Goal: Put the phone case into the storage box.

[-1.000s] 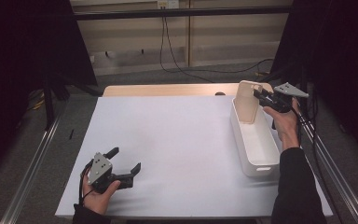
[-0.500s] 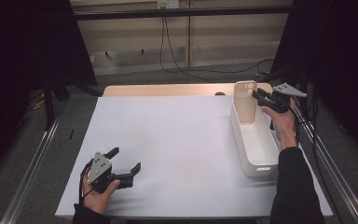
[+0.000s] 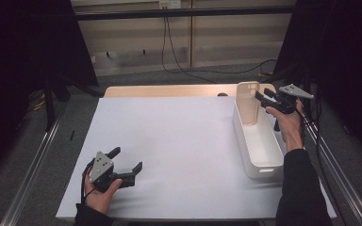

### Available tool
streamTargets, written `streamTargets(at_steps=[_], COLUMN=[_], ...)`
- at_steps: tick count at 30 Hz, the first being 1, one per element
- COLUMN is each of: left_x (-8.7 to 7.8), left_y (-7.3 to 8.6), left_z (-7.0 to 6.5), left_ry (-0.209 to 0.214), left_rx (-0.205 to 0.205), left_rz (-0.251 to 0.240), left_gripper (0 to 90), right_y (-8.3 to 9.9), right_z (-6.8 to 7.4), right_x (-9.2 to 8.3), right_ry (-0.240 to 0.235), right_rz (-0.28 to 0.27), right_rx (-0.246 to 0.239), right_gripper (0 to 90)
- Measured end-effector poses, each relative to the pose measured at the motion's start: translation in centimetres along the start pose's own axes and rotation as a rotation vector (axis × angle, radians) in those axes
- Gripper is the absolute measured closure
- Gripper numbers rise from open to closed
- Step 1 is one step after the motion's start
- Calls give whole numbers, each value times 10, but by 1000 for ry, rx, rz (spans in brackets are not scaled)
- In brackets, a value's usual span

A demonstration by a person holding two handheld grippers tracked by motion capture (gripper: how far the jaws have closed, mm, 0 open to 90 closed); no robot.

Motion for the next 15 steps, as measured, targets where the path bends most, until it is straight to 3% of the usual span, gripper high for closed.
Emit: streamTargets(at_steps=[6,9,15], left_x=[-3,-3,-4], left_y=[-1,-2,-3], left_z=[2,1,-1], left_ry=[-14,-14,-11], left_rx=[-2,-2,-7], left_rz=[-12,-16,-26], left_gripper=[43,42,42], right_y=[-4,-6,-12], right_z=[4,6,6], right_x=[-1,-2,-5], right_ry=[10,20,46], right_rz=[-5,-8,-21], right_rx=[10,-9,19], right_gripper=[275,203,91])
Point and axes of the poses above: each handheld gripper's, and its own axes: x roughly forward along the jaws, y roughly out of its underside, z roughly to its left, the point moved 10 cm from there along x, roughly forward along the jaws, and after that the axes turned 15 degrees about y, right-handed, at the moved point
